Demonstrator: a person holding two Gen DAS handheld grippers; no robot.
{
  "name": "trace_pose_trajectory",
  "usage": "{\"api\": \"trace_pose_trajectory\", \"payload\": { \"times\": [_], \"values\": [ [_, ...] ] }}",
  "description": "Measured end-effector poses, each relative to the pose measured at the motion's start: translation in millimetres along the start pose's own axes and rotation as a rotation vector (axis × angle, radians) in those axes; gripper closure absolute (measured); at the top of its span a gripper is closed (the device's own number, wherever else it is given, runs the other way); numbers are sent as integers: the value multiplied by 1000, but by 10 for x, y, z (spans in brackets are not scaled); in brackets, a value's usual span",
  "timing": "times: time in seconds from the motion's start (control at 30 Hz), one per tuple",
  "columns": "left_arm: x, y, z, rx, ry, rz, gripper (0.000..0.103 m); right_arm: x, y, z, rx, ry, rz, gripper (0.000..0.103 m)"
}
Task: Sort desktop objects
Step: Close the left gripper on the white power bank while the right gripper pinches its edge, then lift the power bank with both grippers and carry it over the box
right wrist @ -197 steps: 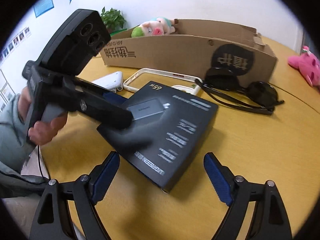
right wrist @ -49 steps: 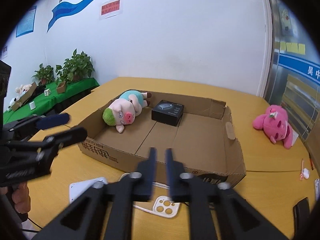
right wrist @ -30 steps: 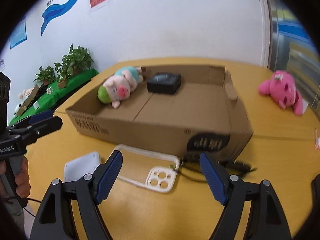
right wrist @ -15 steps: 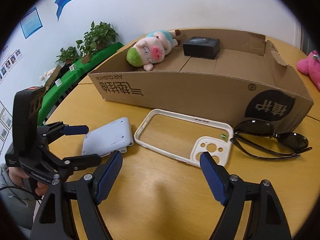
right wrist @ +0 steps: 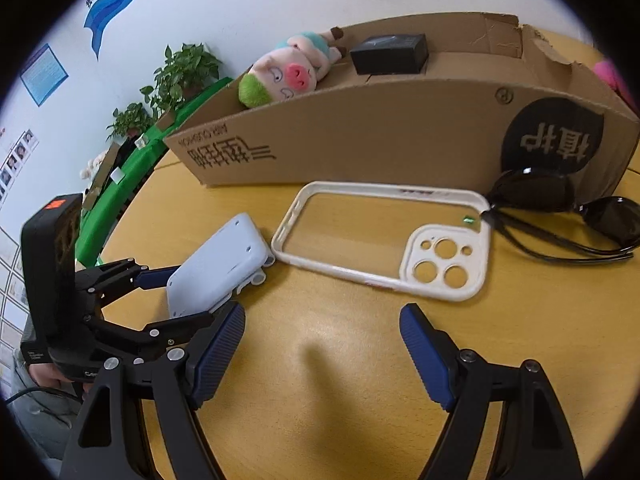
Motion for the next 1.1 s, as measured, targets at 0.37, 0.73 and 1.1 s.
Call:
{"api": "trace_pose_trajectory", "payload": {
  "times": [0.37, 0.73, 1.1],
  "values": [
    [392, -58, 64, 15, -66, -47, 32, -370, -206, -260, -107, 234, -81, 24],
    [415, 17, 207, 63, -31, -37, 33, -216, -125, -228, -34, 167, -109, 61],
    [426, 381, 449, 167, -18, -30, 34, -353, 155, 263, 140, 124, -11, 67]
  ]
}}
Point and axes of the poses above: each gripper's, at about its wrist camera, not at the fingertips, and z roughly against the way its jaws point, x to its right, y to its top, the point moved 9 cm from there along -z, roughly the way its jaws point, and after that the axes turned 14 degrees about -z, right-handed, at the moved point
